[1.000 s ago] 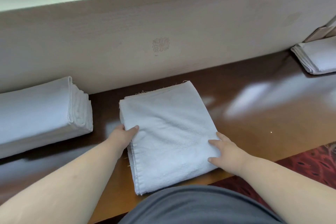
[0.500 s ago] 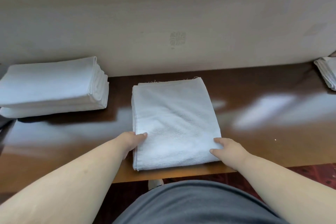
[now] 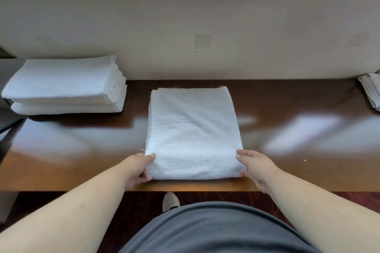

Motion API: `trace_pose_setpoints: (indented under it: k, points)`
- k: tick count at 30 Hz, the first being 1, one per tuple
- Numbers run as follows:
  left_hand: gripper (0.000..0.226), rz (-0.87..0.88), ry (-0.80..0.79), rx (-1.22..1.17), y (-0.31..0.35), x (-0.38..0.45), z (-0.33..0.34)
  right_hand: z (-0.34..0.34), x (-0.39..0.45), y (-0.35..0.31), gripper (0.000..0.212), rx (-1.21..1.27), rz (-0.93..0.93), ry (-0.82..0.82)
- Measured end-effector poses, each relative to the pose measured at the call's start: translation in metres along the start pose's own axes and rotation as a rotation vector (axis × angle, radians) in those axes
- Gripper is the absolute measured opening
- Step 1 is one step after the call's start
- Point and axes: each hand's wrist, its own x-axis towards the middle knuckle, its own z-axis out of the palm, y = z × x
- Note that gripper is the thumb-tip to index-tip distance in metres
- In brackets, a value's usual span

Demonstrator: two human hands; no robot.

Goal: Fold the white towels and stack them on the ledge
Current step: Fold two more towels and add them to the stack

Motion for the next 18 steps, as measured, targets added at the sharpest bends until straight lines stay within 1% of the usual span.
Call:
trace_pose_setpoints:
  k: [1,2,3,5,6,7,9,12,13,15,18]
  points:
    - [0.036,-0.017,-0.010,-0.046,-0.001,-0.004,0.004,0.001,0.001,0.001,0.027,0.015,-0.004,0.005]
    - [0.040,-0.027,-0.016,-0.044,-0.001,-0.007,0.007,0.001,0.002,0.002,0.026,0.018,-0.007,0.013]
    - [0.048,-0.030,-0.017,-0.027,-0.001,-0.010,0.010,0.002,0.003,0.003,0.030,0.019,-0.006,0.025]
    - [0.066,-0.042,0.015,-0.010,-0.002,-0.013,0.014,0.001,0.007,0.005,0.045,0.045,0.016,0.047]
    - [0.067,-0.033,0.037,-0.015,-0.002,-0.014,0.017,0.001,0.009,0.005,0.051,0.065,0.031,0.047]
    - [0.061,-0.014,0.055,-0.041,-0.001,-0.015,0.019,0.000,0.010,0.004,0.053,0.073,0.044,0.035]
    - [0.044,0.019,0.105,-0.115,-0.002,-0.013,0.023,0.000,0.012,0.003,0.049,-0.002,0.052,0.019]
    - [0.033,0.036,0.185,-0.115,-0.007,-0.010,0.025,0.004,0.012,0.004,0.049,-0.180,0.070,0.090]
    - [0.034,0.028,0.217,-0.066,-0.009,-0.010,0.026,0.006,0.011,0.005,0.052,-0.263,0.059,0.113]
    - [0.043,0.032,0.305,0.166,-0.011,-0.008,0.026,0.007,0.011,0.007,0.059,-0.476,-0.006,0.153]
    - [0.054,0.112,0.481,0.488,-0.010,-0.006,0.028,0.010,0.007,0.004,0.066,-0.767,-0.176,0.165]
